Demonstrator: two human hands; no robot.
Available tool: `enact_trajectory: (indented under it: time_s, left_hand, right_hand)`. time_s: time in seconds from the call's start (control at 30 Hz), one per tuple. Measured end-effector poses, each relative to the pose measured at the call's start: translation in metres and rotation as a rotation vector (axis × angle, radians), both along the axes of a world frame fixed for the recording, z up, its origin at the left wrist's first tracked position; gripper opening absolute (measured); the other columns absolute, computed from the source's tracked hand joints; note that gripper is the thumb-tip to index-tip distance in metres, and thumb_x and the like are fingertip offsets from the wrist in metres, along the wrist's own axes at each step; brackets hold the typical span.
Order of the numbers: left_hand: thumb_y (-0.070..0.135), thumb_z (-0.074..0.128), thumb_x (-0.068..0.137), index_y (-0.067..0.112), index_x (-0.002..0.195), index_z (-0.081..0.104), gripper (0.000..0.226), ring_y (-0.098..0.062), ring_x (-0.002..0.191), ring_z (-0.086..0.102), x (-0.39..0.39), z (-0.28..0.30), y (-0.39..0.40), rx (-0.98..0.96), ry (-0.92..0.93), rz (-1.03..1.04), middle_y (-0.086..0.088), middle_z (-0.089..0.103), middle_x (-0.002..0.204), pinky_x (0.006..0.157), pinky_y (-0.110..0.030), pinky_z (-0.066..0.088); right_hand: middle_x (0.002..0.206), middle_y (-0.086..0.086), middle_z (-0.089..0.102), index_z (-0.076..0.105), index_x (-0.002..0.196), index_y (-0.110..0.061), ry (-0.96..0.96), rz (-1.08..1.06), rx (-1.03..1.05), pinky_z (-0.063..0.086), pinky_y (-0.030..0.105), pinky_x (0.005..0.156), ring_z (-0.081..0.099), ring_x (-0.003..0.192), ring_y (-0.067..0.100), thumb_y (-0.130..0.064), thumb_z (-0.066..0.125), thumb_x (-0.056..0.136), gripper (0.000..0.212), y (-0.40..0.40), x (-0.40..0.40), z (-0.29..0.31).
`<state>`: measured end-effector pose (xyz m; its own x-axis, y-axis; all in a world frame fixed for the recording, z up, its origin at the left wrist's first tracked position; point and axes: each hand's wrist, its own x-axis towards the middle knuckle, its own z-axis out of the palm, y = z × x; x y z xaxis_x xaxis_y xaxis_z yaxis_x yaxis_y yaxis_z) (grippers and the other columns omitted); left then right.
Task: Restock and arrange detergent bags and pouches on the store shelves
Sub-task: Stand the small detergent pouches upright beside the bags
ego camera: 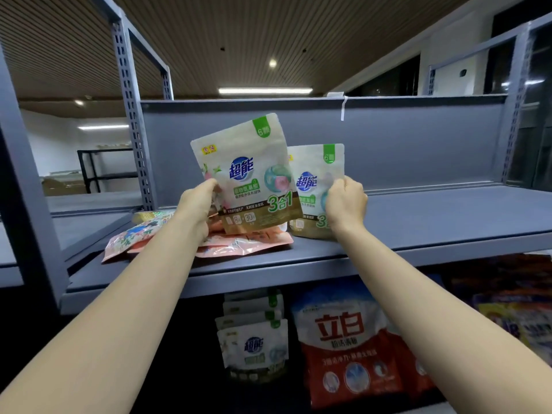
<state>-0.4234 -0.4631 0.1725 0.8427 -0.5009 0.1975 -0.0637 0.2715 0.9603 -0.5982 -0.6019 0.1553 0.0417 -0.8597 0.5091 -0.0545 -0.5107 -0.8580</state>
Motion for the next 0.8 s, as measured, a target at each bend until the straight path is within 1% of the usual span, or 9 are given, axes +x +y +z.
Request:
enact_trajectory:
  time_s: [0.07,0.17,0.3,0.37,0.43,0.57,0.63,0.7,0.8]
  left_hand:
    - [0.016,0.052,0.086,0.021,0.079,0.063,0.014,-0.015,0.076,0.058,-0.003,-0.002,0.001,-0.039,-0.051,-0.008,0.007,0.065,0.069,0.068,-0.029,0.048]
    - [0.013,0.042,0.096,0.022,0.088,0.059,0.021,0.0,0.063,0.056,-0.018,-0.008,0.002,-0.122,-0.187,0.073,0.007,0.06,0.076,0.051,-0.015,0.045]
    - [0.011,0.039,0.094,0.017,0.093,0.055,0.017,-0.004,0.075,0.054,-0.037,-0.014,0.01,-0.181,-0.256,0.37,0.009,0.058,0.082,0.057,-0.013,0.042]
    - [0.01,0.039,0.092,0.017,0.092,0.055,0.017,-0.001,0.071,0.05,-0.047,-0.019,0.016,-0.233,-0.251,0.454,0.011,0.056,0.08,0.054,-0.01,0.039]
    - [0.009,0.04,0.091,0.016,0.09,0.056,0.017,-0.002,0.069,0.05,-0.058,-0.028,0.023,-0.272,-0.253,0.469,0.009,0.057,0.081,0.055,-0.011,0.039]
    - [0.019,0.045,0.082,0.021,0.07,0.054,0.015,-0.016,0.078,0.047,-0.079,-0.062,0.042,-0.308,-0.24,0.425,0.006,0.056,0.074,0.067,-0.026,0.038]
    - [0.023,0.045,0.076,0.021,0.061,0.048,0.016,-0.013,0.068,0.044,-0.088,-0.088,0.052,-0.303,-0.251,0.453,0.011,0.052,0.063,0.063,-0.027,0.035]
    - [0.021,0.044,0.077,0.021,0.055,0.042,0.022,0.0,0.052,0.036,-0.097,-0.119,0.061,-0.239,-0.297,0.524,0.014,0.045,0.051,0.051,-0.021,0.03]
    - [0.021,0.045,0.081,0.02,0.053,0.036,0.029,0.002,0.043,0.032,-0.106,-0.169,0.071,-0.121,-0.311,0.653,0.01,0.035,0.047,0.043,-0.019,0.024]
  right_hand:
    - [0.089,0.005,0.062,0.059,0.079,-0.019,-0.052,-0.017,-0.01,0.028,0.028,0.07,0.044,0.082,0.024,-0.015,0.034,0.095,0.03,0.003,-0.007,-0.001]
    - [0.098,0.002,0.067,0.067,0.102,-0.024,-0.124,-0.079,-0.004,0.032,0.028,0.073,0.047,0.084,0.021,-0.022,0.033,0.098,0.035,0.007,-0.022,-0.003]
    - [0.093,0.001,0.067,0.067,0.099,-0.022,-0.211,-0.169,-0.076,0.03,0.026,0.069,0.047,0.079,0.019,-0.028,0.03,0.101,0.037,0.015,-0.048,-0.004]
    - [0.092,0.001,0.067,0.067,0.097,-0.021,-0.247,-0.178,-0.095,0.025,0.022,0.063,0.045,0.077,0.016,-0.029,0.03,0.101,0.038,0.02,-0.059,-0.008]
    - [0.094,0.004,0.068,0.066,0.093,-0.019,-0.277,-0.16,-0.105,0.023,0.021,0.059,0.045,0.077,0.015,-0.031,0.03,0.101,0.039,0.025,-0.069,-0.015]
    - [0.083,-0.003,0.059,0.065,0.09,-0.018,-0.246,-0.102,-0.118,0.028,0.026,0.066,0.047,0.077,0.017,-0.033,0.029,0.102,0.041,0.034,-0.081,-0.046]
    - [0.082,0.0,0.061,0.067,0.092,-0.013,-0.193,-0.093,-0.127,0.026,0.024,0.063,0.046,0.075,0.017,-0.032,0.029,0.102,0.043,0.037,-0.085,-0.067]
    - [0.081,0.002,0.064,0.068,0.092,-0.012,-0.136,-0.079,-0.121,0.027,0.027,0.062,0.048,0.073,0.018,-0.035,0.028,0.099,0.046,0.04,-0.088,-0.092]
    - [0.067,-0.007,0.057,0.062,0.08,-0.02,-0.055,-0.029,-0.068,0.031,0.029,0.056,0.049,0.063,0.016,-0.038,0.027,0.091,0.04,0.042,-0.091,-0.131]
